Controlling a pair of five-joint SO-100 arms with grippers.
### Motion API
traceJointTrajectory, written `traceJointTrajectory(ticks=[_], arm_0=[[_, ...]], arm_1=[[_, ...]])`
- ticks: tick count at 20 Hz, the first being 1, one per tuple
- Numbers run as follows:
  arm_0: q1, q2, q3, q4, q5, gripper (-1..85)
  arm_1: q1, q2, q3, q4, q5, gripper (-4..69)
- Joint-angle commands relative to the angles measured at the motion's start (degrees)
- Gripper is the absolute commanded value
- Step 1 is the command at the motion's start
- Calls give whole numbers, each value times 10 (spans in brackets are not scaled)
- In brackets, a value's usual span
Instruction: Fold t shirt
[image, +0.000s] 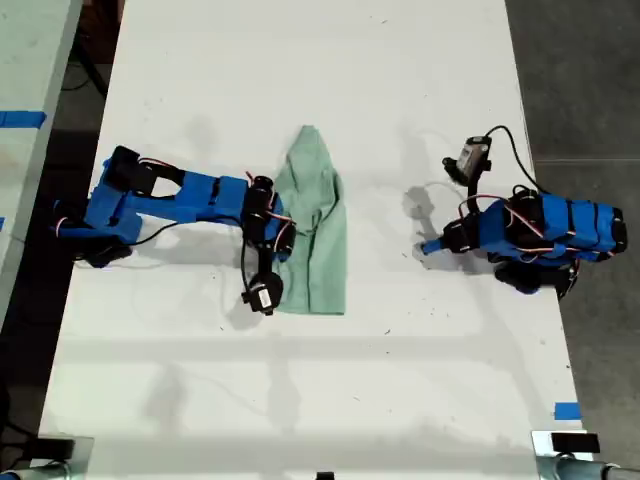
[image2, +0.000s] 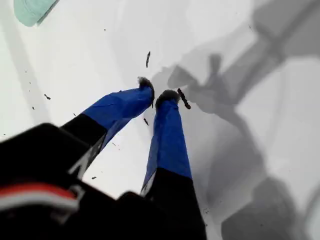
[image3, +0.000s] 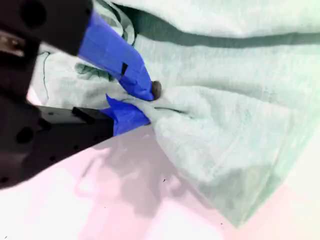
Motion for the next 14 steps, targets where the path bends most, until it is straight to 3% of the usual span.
traceJointTrajectory(ticks=[1,9,14], arm_0=[[11,40,-33,-31,15,-1],[27,51,-34,-177,-4,-1],[25,74,-33,-196,-90,-1]], arm_1=[[3,4,31,-14,-8,46],[1,4,31,-14,-8,44],[1,4,31,-14,-8,42]])
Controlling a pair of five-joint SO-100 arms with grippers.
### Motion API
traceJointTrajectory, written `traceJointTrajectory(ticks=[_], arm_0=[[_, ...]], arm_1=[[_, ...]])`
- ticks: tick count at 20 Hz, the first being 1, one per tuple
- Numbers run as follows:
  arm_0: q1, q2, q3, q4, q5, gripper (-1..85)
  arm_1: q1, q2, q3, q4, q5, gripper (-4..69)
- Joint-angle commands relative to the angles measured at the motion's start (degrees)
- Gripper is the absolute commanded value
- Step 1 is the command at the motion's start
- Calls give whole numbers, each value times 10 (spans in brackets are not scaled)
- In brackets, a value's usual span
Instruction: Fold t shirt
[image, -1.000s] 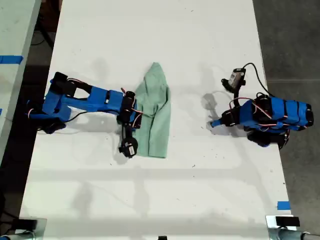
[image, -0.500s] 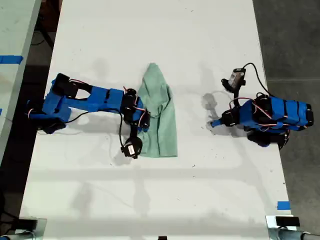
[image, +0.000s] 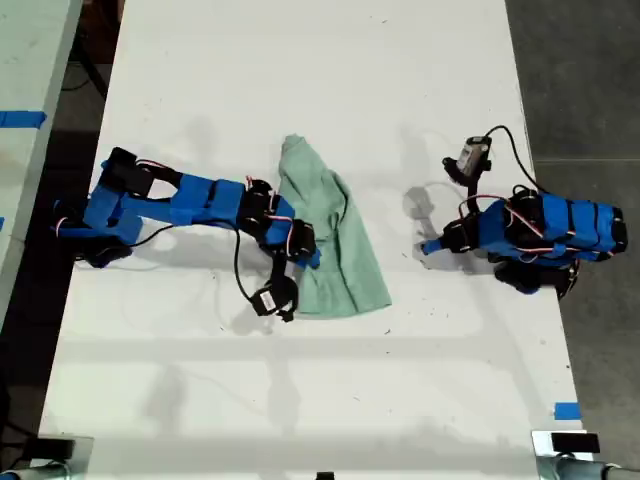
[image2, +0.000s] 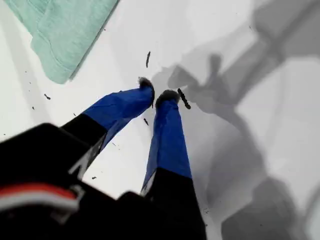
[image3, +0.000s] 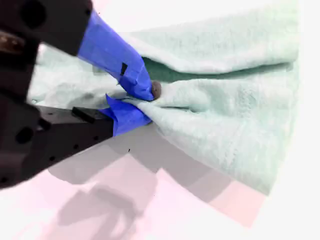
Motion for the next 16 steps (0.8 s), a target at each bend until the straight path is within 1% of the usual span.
traceJointTrajectory(ticks=[1,3,9,10,11,12,14,16], arm_0=[[3,60,-30,-14,-54,-1],[-11,54,-28,-33,-69,-1],[-58,-82,-36,-133,-63,8],[-59,-98,-37,-155,-57,59],[-58,-110,-37,-178,-46,149],[-55,-121,-39,-200,-29,184],[-53,-139,-43,-226,-2,197],[-52,-143,-43,-237,24,198]], arm_1=[[0,4,31,-14,-8,42],[0,4,31,-14,-8,42],[0,4,31,-14,-9,39],[0,4,31,-14,-9,39],[0,4,31,-14,-9,39],[0,4,31,-14,-9,39],[0,4,31,-14,-9,39],[0,4,31,-14,-9,39]])
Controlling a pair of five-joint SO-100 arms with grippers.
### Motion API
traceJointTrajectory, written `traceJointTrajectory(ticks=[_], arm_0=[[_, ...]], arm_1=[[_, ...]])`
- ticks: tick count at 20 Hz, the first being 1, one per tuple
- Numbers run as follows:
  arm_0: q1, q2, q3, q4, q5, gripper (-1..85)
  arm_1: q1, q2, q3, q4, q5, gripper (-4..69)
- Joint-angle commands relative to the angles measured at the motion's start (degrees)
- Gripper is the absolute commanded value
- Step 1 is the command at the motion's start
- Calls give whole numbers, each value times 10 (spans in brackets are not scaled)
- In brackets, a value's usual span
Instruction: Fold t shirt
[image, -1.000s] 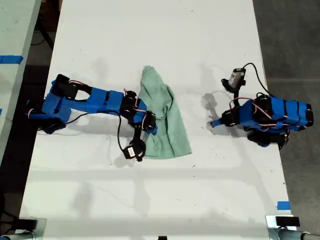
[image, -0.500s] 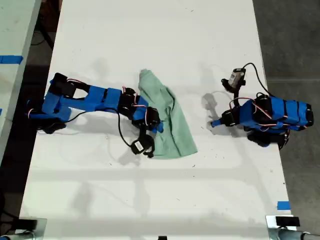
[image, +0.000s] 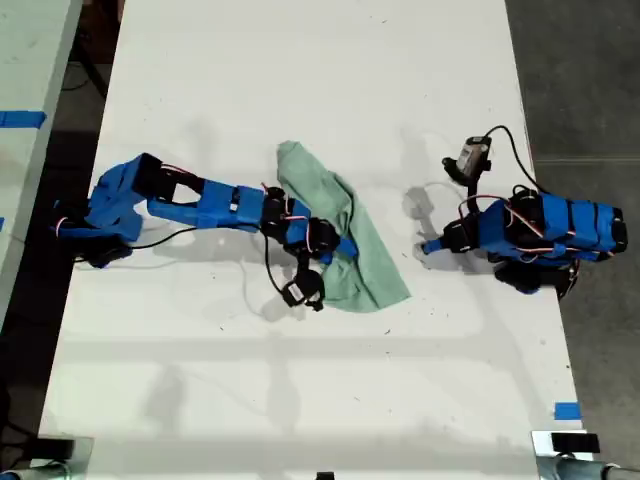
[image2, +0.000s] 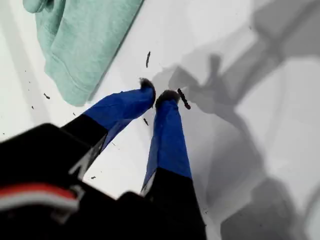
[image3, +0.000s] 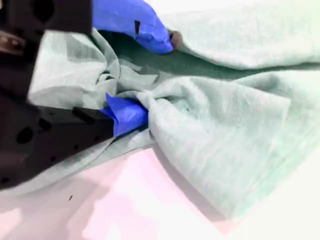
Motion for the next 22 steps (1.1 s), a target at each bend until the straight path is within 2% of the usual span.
traceJointTrajectory(ticks=[1,5,11,16,19,22], arm_0=[[-2,10,-30,-15,33,193],[3,57,-25,11,48,166],[13,162,-10,134,17,147],[1,219,-10,210,35,153],[-31,212,-19,207,99,158],[-50,215,-20,202,127,153]], arm_1=[[0,4,31,-14,-5,39],[0,4,31,-14,-5,39],[0,4,31,-14,-5,40],[0,4,31,-14,-5,41],[0,4,31,-14,-4,42],[0,4,31,-14,-3,41]])
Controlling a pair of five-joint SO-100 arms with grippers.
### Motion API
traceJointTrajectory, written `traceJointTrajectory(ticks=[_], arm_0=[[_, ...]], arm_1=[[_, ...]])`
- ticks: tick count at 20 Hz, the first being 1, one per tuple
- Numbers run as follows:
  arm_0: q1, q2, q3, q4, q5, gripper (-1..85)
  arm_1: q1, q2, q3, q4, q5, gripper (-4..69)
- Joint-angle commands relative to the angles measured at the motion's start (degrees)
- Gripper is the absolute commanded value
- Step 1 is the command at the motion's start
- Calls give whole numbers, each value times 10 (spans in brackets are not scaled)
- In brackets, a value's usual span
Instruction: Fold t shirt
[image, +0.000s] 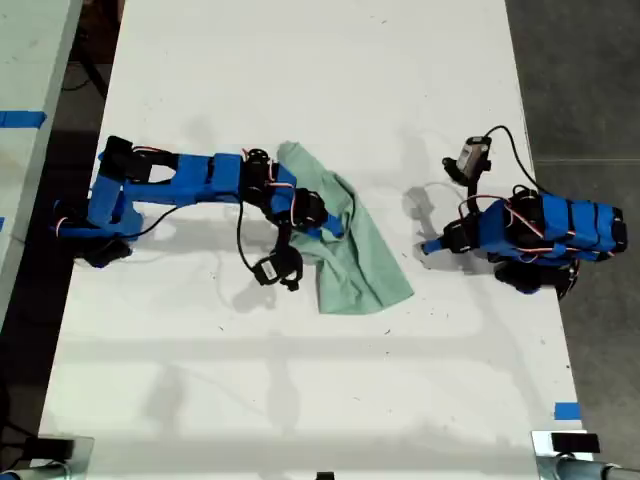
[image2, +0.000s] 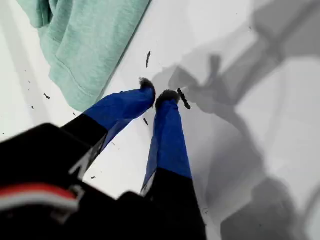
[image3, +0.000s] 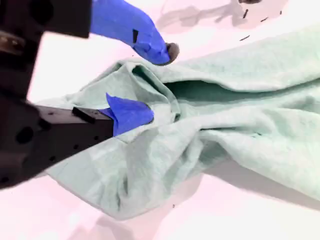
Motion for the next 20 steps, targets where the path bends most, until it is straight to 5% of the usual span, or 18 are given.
traceJointTrajectory(ticks=[1,6,10,13,17,20], arm_0=[[-16,59,-14,2,15,147],[-13,249,127,92,-45,13],[-19,486,393,80,-77,-1],[-29,676,631,7,-99,-1],[-71,947,982,-175,-100,-1],[-111,1066,1107,-216,-63,-1]], arm_1=[[0,4,31,-14,-3,41],[-1,4,31,-14,-3,41],[-1,4,31,-14,-3,41],[0,4,31,-14,-2,43],[3,4,31,-14,-2,48],[5,4,31,-14,0,52]])
